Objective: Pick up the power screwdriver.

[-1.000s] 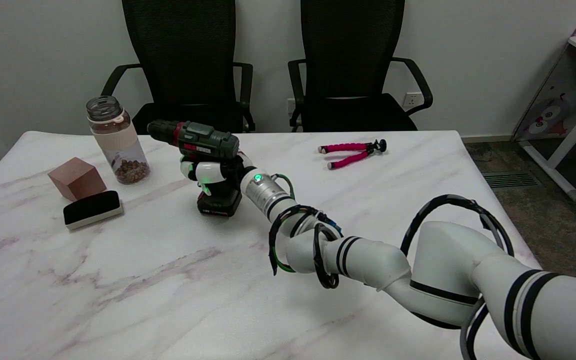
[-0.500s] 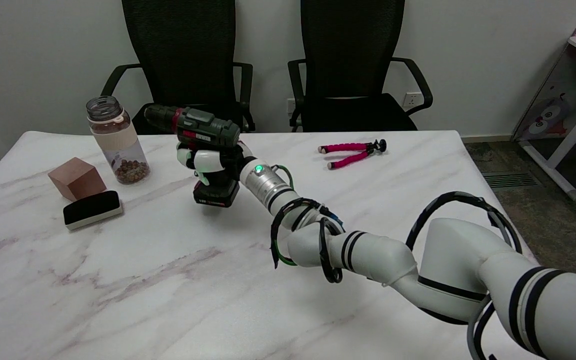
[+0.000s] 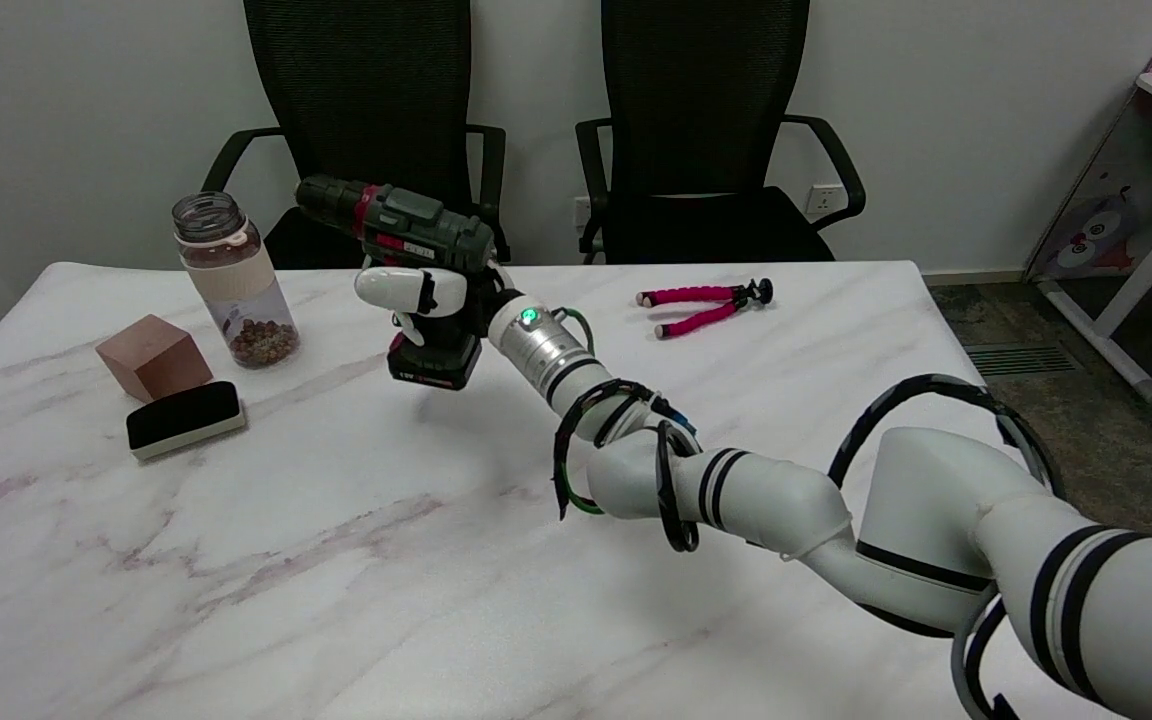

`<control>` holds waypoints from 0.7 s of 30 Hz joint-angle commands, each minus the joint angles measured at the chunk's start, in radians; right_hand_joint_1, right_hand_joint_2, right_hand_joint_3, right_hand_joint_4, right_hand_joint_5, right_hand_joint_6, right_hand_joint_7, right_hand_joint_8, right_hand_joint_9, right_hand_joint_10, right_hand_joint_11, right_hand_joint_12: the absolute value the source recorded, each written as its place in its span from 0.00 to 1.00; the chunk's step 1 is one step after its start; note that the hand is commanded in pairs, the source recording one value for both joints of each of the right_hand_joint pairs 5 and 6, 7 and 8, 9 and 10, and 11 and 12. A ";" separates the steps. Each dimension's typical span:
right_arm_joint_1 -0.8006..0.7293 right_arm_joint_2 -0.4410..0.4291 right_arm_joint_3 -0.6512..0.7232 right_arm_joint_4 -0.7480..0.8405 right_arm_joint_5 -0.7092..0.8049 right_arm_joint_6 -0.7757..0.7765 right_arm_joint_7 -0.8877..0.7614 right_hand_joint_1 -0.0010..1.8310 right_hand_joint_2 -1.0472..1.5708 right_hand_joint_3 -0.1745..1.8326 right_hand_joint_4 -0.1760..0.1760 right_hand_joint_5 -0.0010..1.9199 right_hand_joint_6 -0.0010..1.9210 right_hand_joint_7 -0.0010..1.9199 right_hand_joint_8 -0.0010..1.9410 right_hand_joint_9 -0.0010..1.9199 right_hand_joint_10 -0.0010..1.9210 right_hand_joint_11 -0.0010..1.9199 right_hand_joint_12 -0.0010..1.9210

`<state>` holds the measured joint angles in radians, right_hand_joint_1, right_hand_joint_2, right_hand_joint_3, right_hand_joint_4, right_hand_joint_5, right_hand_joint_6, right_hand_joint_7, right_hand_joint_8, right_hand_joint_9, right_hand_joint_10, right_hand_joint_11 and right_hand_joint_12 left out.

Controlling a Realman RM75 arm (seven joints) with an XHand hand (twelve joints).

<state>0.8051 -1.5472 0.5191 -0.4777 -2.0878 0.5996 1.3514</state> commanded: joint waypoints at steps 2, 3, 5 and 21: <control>0.041 0.072 0.006 -0.052 0.000 0.051 0.000 0.46 0.36 0.30 1.00 0.95 0.95 0.95 0.94 0.94 0.94 1.00 1.00; 0.047 0.086 0.006 -0.065 0.000 0.059 0.000 0.46 0.37 0.31 1.00 0.95 0.95 0.95 0.94 0.94 0.94 1.00 1.00; 0.055 0.112 0.006 -0.088 0.000 0.066 0.000 0.47 0.38 0.32 1.00 0.95 0.95 0.95 0.94 0.95 0.94 1.00 1.00; 0.056 0.327 0.022 -0.333 0.000 0.075 0.000 0.48 0.49 0.40 1.00 1.00 1.00 1.00 0.99 0.96 0.96 1.00 1.00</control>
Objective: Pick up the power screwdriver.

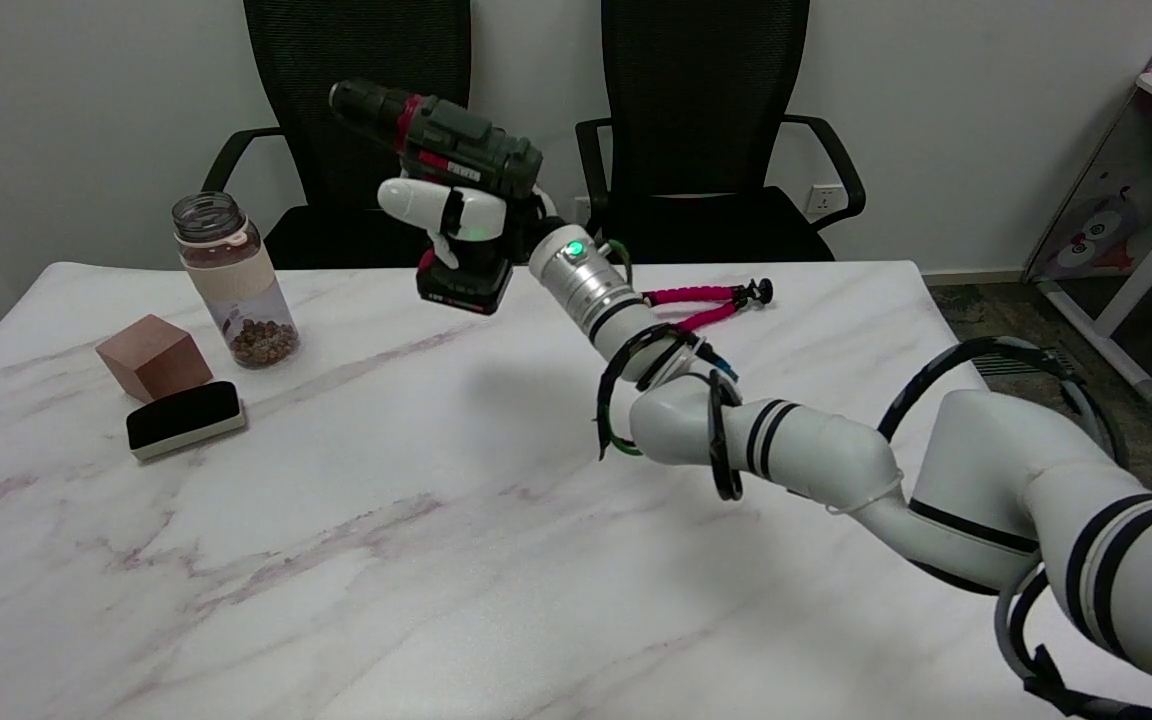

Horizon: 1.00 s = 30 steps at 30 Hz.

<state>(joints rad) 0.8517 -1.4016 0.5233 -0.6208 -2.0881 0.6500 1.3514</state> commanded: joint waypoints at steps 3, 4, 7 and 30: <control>-0.002 0.203 0.024 -0.207 0.000 0.047 0.000 0.49 0.54 0.42 1.00 1.00 1.00 1.00 0.99 0.96 0.96 1.00 1.00; -0.006 0.213 0.027 -0.215 0.000 0.055 0.002 0.49 0.55 0.42 1.00 1.00 1.00 1.00 0.99 0.97 0.97 1.00 1.00; -0.016 0.236 0.030 -0.235 0.000 0.073 0.006 0.49 0.58 0.44 1.00 1.00 1.00 1.00 0.99 0.97 0.97 1.00 1.00; -0.066 0.305 0.015 -0.373 0.035 0.082 0.000 0.50 0.64 0.47 1.00 1.00 1.00 1.00 0.99 0.98 0.98 1.00 1.00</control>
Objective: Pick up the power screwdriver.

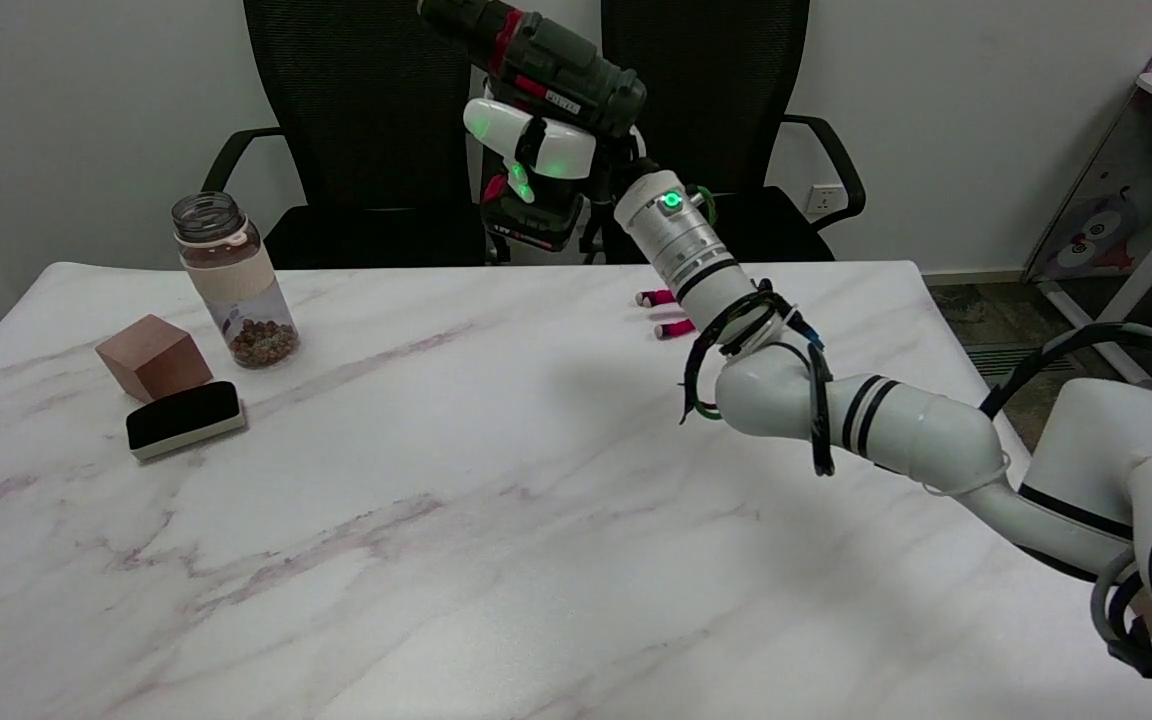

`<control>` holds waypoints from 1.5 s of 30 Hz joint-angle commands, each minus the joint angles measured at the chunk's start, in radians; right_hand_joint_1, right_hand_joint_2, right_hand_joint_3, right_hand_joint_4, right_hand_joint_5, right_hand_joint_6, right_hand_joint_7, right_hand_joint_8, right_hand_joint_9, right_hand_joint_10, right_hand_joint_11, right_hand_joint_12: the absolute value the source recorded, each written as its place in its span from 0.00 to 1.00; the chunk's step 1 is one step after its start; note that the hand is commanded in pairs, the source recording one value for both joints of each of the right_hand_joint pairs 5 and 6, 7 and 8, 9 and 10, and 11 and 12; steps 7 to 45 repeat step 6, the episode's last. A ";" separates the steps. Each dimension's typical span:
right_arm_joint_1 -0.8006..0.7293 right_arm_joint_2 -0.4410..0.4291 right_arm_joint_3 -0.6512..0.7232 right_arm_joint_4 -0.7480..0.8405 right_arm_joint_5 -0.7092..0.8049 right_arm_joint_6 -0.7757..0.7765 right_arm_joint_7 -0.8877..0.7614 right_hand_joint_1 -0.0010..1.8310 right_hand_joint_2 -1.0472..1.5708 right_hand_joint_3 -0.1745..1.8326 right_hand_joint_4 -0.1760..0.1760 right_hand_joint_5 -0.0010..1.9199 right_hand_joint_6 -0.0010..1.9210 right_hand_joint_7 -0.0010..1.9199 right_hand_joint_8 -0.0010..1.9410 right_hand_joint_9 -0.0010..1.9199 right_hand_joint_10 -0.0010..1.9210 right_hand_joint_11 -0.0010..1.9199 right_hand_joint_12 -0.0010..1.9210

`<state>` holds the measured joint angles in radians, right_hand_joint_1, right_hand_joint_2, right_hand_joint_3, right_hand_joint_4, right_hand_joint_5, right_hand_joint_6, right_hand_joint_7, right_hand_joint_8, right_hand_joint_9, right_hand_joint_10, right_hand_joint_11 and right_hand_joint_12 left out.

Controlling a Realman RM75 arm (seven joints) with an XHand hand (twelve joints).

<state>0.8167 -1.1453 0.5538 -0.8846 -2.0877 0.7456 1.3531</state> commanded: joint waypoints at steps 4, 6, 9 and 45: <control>-0.046 0.039 -0.018 -0.119 0.053 -0.023 -0.002 0.49 0.64 0.47 1.00 1.00 1.00 1.00 0.99 0.98 0.98 1.00 1.00; -0.050 0.037 -0.018 -0.115 0.054 -0.023 -0.002 0.49 0.64 0.47 1.00 1.00 1.00 1.00 0.99 0.99 0.98 1.00 1.00; -0.050 0.037 -0.018 -0.115 0.054 -0.023 -0.002 0.49 0.64 0.47 1.00 1.00 1.00 1.00 0.99 0.99 0.98 1.00 1.00; -0.050 0.037 -0.018 -0.115 0.054 -0.023 -0.002 0.49 0.64 0.47 1.00 1.00 1.00 1.00 0.99 0.99 0.98 1.00 1.00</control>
